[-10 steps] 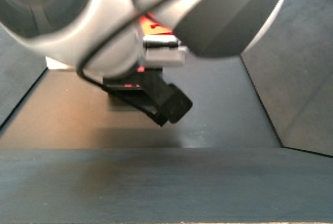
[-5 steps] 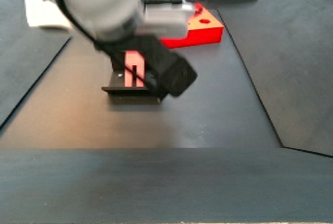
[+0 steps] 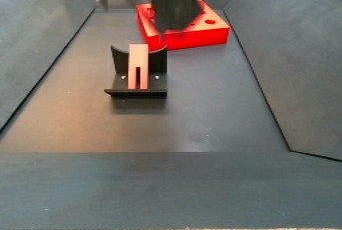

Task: Pick up the double-square object. Move up. Rotate the double-square object. Place the double-square object on the fixture. Regrasp the double-square object. Move to above the board. Insert the double-square object.
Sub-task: Regrasp the double-square object.

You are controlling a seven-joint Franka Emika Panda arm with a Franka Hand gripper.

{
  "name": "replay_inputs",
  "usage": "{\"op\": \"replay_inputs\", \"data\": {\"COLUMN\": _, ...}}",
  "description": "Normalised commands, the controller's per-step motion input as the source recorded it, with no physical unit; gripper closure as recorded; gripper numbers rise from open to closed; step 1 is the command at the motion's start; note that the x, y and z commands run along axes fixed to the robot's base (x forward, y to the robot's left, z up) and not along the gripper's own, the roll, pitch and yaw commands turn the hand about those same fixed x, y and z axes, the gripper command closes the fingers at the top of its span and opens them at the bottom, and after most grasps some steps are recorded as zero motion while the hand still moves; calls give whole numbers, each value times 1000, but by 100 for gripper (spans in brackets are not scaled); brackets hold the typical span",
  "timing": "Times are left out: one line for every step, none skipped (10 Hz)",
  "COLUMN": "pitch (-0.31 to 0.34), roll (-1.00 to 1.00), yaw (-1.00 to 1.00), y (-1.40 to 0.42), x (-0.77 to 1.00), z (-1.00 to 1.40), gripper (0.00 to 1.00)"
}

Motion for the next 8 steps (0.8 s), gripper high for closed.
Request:
{"op": "replay_inputs", "data": {"pitch": 41, "roll": 1000, "yaw": 41, "y": -837, "x": -108, "z": 543, "gripper": 0}}
{"op": "replay_inputs", "data": {"pitch": 39, "roll": 1000, "yaw": 40, "y": -608, "x": -70, "z": 241, "gripper": 0}}
{"op": "replay_inputs", "data": {"pitch": 37, "roll": 1000, "yaw": 40, "y": -431, "x": -39, "z": 69, "gripper": 0}}
{"op": "replay_inputs", "data": {"pitch": 37, "roll": 1000, "yaw": 40, "y": -240, "x": -24, "z": 42, "gripper": 0}}
{"op": "replay_inputs", "data": {"pitch": 36, "roll": 1000, "yaw": 40, "y": -59, "x": -32, "z": 52, "gripper": 0}}
{"op": "replay_inputs", "data": {"pitch": 33, "roll": 1000, "yaw": 41, "y": -22, "x": -36, "z": 33, "gripper": 0}}
{"op": "replay_inputs", "data": {"pitch": 28, "roll": 1000, "yaw": 41, "y": -41, "x": -32, "z": 6, "gripper": 0}}
{"op": "replay_inputs", "data": {"pitch": 22, "roll": 1000, "yaw": 41, "y": -34, "x": -39, "z": 13, "gripper": 0}}
